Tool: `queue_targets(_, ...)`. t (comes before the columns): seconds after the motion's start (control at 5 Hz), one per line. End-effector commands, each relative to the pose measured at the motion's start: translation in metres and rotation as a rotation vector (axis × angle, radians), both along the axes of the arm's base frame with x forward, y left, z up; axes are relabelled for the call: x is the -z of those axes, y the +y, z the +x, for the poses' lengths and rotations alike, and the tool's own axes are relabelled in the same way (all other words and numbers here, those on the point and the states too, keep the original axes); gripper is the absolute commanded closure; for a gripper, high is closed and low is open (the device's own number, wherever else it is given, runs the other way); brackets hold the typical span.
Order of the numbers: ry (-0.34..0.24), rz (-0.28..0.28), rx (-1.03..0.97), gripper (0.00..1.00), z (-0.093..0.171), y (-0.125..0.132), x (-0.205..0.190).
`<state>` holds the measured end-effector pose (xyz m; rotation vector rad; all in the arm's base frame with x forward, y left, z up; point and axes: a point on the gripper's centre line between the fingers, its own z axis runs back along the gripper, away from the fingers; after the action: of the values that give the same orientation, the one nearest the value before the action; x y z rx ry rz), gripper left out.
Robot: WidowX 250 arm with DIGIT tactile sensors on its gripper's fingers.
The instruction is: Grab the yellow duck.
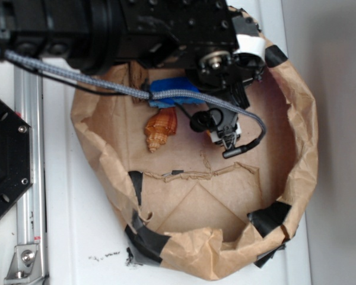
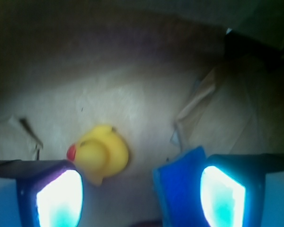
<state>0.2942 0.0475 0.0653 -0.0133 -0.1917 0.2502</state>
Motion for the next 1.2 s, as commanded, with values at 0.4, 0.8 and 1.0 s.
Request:
queue_targets(0.4,0.06,0.084,0.006,0.0,0.014,0.004,0.028)
queue_targets(0.8,0.101,0.103,0.039,0.0,0.001,-0.01,0.044)
queue_targets(1.0,0.106,0.089,0.044,0.0,-0.011,-0.014,0.044)
